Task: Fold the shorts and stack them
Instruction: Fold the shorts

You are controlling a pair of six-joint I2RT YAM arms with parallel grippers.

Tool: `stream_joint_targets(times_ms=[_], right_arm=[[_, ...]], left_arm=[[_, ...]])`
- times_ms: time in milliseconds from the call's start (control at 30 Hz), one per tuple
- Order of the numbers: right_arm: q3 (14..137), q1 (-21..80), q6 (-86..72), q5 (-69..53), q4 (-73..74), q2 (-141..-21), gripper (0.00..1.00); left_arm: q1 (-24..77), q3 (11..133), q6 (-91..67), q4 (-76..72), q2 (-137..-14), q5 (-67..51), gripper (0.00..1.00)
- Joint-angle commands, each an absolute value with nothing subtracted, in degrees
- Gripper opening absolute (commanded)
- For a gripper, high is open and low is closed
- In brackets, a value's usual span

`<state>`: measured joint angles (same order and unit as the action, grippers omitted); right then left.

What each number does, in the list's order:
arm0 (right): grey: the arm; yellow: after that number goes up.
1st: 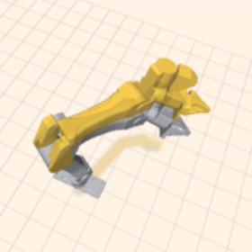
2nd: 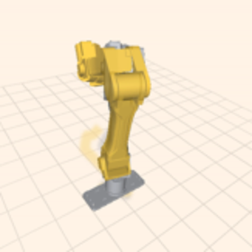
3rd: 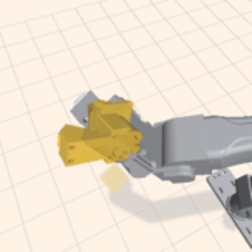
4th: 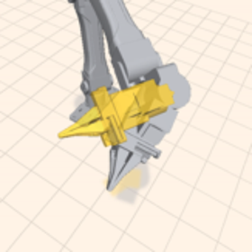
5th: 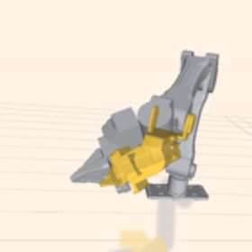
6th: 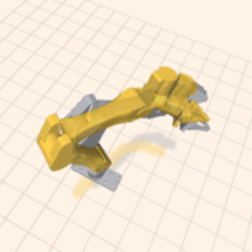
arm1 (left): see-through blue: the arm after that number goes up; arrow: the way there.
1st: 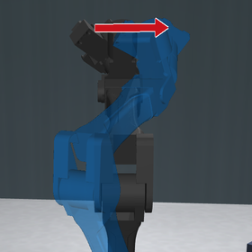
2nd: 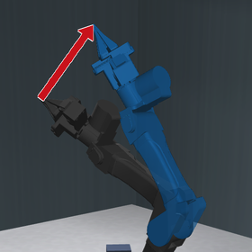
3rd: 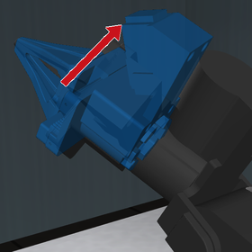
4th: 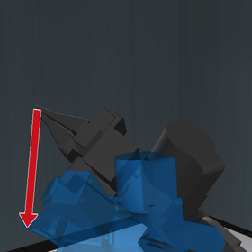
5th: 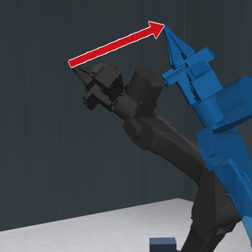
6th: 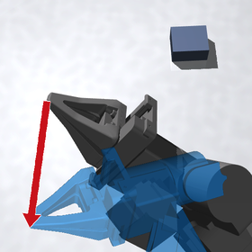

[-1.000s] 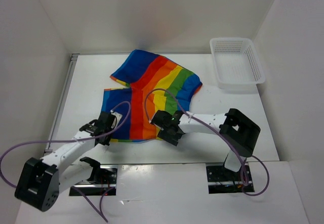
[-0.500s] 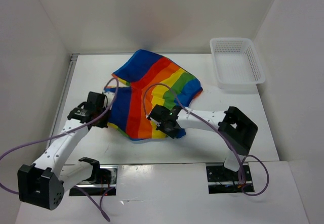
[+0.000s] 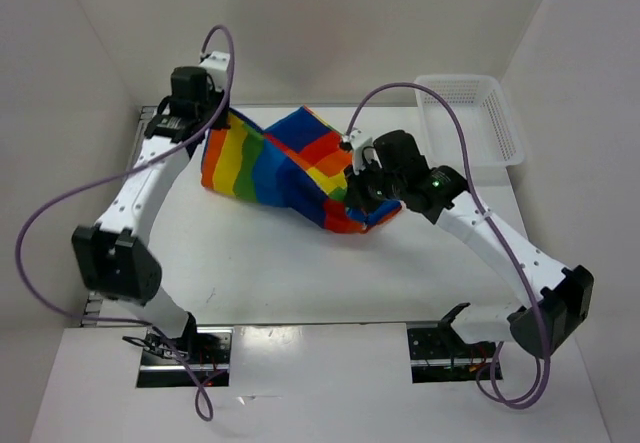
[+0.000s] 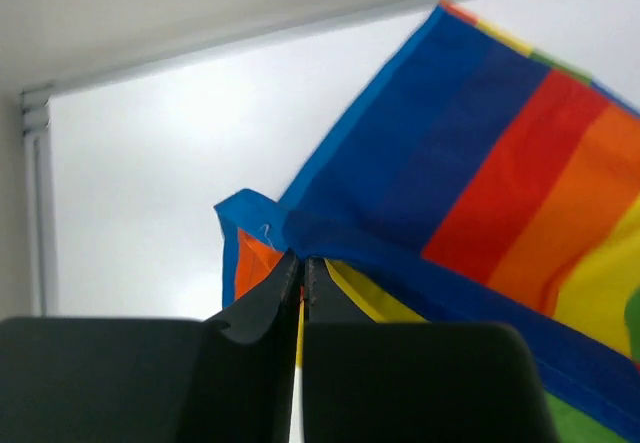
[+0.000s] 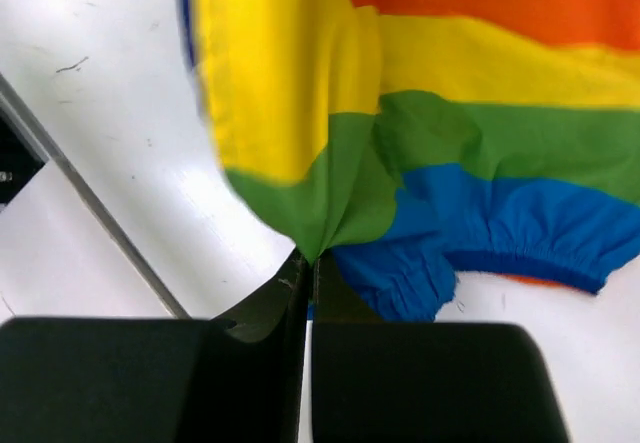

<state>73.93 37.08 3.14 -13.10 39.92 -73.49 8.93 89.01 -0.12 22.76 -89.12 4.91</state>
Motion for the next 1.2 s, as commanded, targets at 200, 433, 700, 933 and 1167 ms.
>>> stream_joint_targets(times_ms=[200, 433, 700, 933, 1167], right_arm=[[64.78, 19.96, -4.75, -21.63, 24.35, -74.0, 0.0], [63.63, 16.0, -9.66, -19.07, 23.03, -77.86, 0.0], [63.63, 13.71, -17.48, -6.27, 20.04, -81.82, 0.07], [65.21, 11.25, -24.6, 4.9, 18.19, -85.08, 0.27], [68.55, 10.55, -25.93, 8.09, 22.84, -84.29, 0.66]], left_arm=[[15.2, 107.22, 0.0, 8.17, -109.94, 6.24, 0.0], [17.67, 110.48, 0.0, 0.71, -118.11, 6.85, 0.0], [17.67, 115.57, 0.0, -3.25, -126.46, 6.86, 0.07], [17.67, 120.23, 0.0, -2.2, -132.45, 6.86, 0.42], [16.71, 123.13, 0.0, 2.69, -132.46, 9.84, 0.9]])
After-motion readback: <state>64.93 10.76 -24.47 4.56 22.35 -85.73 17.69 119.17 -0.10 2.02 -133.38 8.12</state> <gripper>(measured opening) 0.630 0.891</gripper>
